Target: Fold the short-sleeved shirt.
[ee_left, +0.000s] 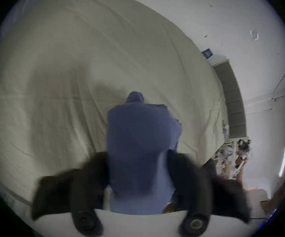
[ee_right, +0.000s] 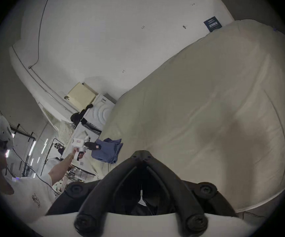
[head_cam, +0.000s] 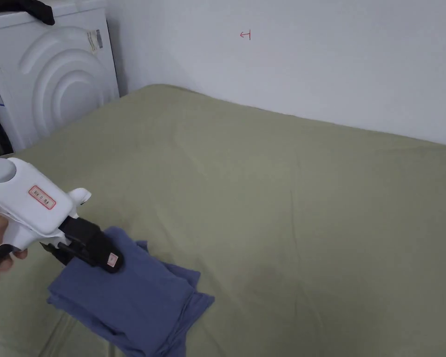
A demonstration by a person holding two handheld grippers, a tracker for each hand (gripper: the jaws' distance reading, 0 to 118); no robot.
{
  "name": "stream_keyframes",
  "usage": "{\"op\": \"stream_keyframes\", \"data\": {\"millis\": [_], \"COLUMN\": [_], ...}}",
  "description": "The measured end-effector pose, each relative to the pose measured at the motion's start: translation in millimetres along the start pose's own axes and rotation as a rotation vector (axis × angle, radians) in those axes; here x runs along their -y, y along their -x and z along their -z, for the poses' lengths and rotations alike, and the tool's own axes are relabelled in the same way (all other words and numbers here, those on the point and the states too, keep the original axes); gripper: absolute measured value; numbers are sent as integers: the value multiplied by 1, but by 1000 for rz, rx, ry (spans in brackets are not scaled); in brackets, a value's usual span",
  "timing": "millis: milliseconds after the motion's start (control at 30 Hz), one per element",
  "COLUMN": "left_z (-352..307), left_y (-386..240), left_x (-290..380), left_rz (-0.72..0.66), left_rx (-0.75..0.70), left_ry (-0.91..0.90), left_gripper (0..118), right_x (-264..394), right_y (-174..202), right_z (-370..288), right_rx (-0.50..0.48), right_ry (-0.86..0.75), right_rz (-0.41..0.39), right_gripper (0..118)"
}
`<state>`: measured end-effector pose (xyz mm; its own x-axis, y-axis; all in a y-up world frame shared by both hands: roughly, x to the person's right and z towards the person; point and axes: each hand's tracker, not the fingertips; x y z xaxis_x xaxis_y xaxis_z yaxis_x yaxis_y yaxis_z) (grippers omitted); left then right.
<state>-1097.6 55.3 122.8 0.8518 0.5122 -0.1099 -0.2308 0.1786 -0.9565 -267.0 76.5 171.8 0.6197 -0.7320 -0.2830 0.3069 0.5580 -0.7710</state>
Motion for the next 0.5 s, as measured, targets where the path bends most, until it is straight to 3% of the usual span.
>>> {"op": "stream_keyframes", "data": {"millis": [33,67,333,367,400,433,467,500], "left_z": [-2,-5,-39,-40,-41,-39,-35,-26], "left_y": [-4,-5,-40,-49,-60,-76,-94,-110], "left_x": [0,1,23,27,31,36,41,49], "left_rz": [29,36,43,43,38,41,52,78], "left_rx": [-34,-57,-158,-163,-186,-215,-240,-255], "left_ry": [-2,-18,-175,-186,-224,-275,-319,-372], "left_gripper": [106,118,118,112,80,33,0,0], "right_x": [0,0,-10,-13,-20,-24,-27,-30], "right_y": [-1,-2,1,4,10,14,17,21], "right_z": [2,3,-10,-13,-18,-22,-25,-27], "right_rx": [-14,-17,-66,-67,-54,-44,-31,-14], "right_ry": [4,2,-11,-14,-15,-22,-27,-34], "right_rz": [4,4,-38,-65,-92,-130,-160,-186], "right_gripper": [2,2,2,2,2,2,2,2]}}
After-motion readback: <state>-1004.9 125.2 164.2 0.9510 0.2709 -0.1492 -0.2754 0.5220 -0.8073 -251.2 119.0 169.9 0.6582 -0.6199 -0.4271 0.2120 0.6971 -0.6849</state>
